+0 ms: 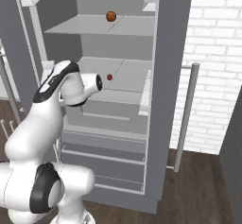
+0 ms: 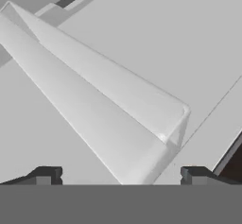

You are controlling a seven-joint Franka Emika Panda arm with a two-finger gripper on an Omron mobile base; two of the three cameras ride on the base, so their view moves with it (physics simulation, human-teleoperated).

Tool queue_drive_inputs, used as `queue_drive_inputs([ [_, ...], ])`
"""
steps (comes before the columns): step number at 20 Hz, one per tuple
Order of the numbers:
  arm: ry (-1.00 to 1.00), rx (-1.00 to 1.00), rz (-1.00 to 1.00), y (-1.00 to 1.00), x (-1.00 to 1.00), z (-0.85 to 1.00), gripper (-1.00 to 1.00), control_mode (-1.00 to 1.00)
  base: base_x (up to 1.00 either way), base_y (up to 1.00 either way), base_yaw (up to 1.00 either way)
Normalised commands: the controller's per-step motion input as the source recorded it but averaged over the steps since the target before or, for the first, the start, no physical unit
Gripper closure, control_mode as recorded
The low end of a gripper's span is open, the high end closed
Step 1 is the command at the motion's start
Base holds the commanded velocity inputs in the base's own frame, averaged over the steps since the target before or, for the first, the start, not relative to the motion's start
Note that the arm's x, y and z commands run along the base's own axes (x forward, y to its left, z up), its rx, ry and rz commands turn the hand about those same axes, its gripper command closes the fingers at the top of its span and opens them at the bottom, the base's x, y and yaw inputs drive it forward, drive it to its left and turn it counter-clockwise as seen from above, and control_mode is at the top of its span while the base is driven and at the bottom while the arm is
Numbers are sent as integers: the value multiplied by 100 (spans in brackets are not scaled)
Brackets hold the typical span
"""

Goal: Take the strawberry from the fridge and place it on top of the pancake, located on the dining counter.

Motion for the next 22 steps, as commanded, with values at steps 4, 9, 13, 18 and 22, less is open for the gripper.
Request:
queue_drive_inputs([
  [4,0,0,0,63,0,-13,-100,-100,0,0,0],
  [9,0,0,0,64,0,-8,-100,-100,0,0,0],
  [13,0,0,0,69,0,-1,-100,-100,0,0,0],
  [18,0,-4,0,56,0,0,-100,-100,0,0,0],
  [22,0,-5,0,44,0,0,-100,-100,0,0,0],
])
